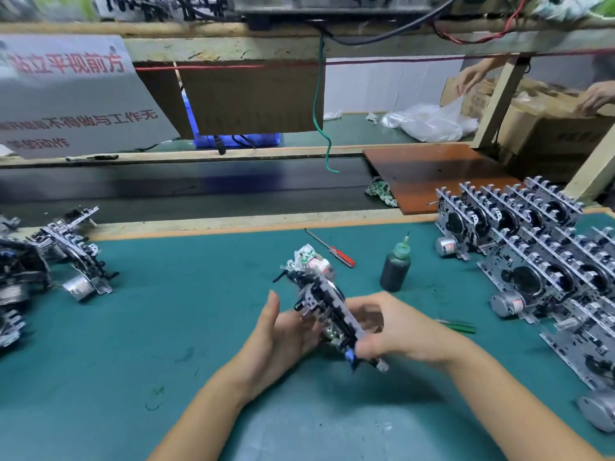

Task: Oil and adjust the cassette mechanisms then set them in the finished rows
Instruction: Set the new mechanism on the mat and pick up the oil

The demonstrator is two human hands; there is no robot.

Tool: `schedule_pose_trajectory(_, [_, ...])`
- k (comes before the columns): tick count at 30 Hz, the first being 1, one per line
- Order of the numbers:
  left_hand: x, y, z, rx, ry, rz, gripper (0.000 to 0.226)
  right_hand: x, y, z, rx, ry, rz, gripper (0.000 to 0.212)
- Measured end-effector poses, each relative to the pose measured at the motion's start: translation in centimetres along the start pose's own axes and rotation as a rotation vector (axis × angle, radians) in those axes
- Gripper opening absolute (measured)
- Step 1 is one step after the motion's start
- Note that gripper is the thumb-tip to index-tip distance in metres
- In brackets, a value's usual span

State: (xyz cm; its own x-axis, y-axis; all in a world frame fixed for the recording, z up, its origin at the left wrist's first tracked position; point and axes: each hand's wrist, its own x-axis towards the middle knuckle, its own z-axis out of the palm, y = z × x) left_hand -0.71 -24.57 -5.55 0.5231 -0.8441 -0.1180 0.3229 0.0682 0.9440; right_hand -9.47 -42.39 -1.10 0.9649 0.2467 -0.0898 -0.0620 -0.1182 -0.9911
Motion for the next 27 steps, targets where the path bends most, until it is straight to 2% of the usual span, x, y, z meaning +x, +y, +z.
schedule_pose_trajectory(2, [0.6,0.7,1.1,-0.219,-0.078,-0.021,0.119,0.4,0.8,1.6,0.302,-0.136,-0.011,0.064])
schedule_pose_trajectory(4, [1.5,0.8,1.8,-0.307,-0.134,0.017,0.117,0.7,1.2,2.8,0.439,-0.200,-0.009,0.063])
schedule_pose_trajectory(6, [1.9,0.4,1.6,-0.509,-0.205,0.075,0.111,0.9,1.6,2.7,0.335,-0.130,0.044,0.065])
schedule_pose_trajectory(7, [1.9,0.0,1.3,-0.610,-0.282,0.091,0.108,1.0,1.6,2.3,0.181,-0.047,0.068,0.059])
schedule_pose_trajectory(9, [1.6,-0.2,0.8,-0.702,-0.370,0.132,0.103,0.9,1.3,1.1,-0.136,0.269,0.044,0.035])
schedule_pose_trajectory(10, [1.6,-0.3,0.4,-0.698,-0.357,0.145,0.101,0.7,1.3,0.2,-0.199,0.491,0.017,0.032])
schedule_pose_trajectory(12, [1.9,-0.5,-0.1,-0.652,-0.278,0.150,0.099,0.3,1.8,-2.1,-0.167,1.005,-0.064,0.045])
schedule_pose_trajectory(13, [2.1,-0.5,-0.2,-0.654,-0.198,0.110,0.098,0.2,2.1,-3.3,-0.160,1.188,-0.106,0.042])
schedule_pose_trajectory(14, [2.4,-0.6,-0.2,-0.670,-0.121,0.070,0.097,0.3,2.3,-4.2,-0.191,1.277,-0.112,0.038])
schedule_pose_trajectory(15, [2.7,-0.8,-0.3,-0.689,-0.057,0.028,0.096,0.8,2.6,-4.7,-0.239,1.288,-0.081,0.044])
schedule_pose_trajectory(17, [3.2,-1.2,-0.3,-0.694,0.032,-0.067,0.092,2.2,3.9,-4.8,-0.260,1.166,0.030,0.064])
schedule_pose_trajectory(18, [3.4,-1.3,-0.3,-0.689,0.066,-0.111,0.090,2.7,4.7,-4.6,-0.256,1.126,0.079,0.064])
schedule_pose_trajectory(20, [3.7,-1.5,-0.5,-0.664,0.116,-0.171,0.087,3.3,6.0,-4.2,-0.269,1.119,0.099,0.051])
schedule_pose_trajectory(24, [4.1,-1.7,-1.1,-0.730,0.149,-0.203,0.089,3.1,5.9,-4.6,-0.173,1.059,0.009,0.028])
schedule_pose_trajectory(27, [4.3,-1.7,-1.5,-0.718,0.160,-0.228,0.089,3.2,5.3,-4.1,-0.079,1.002,-0.066,0.023])
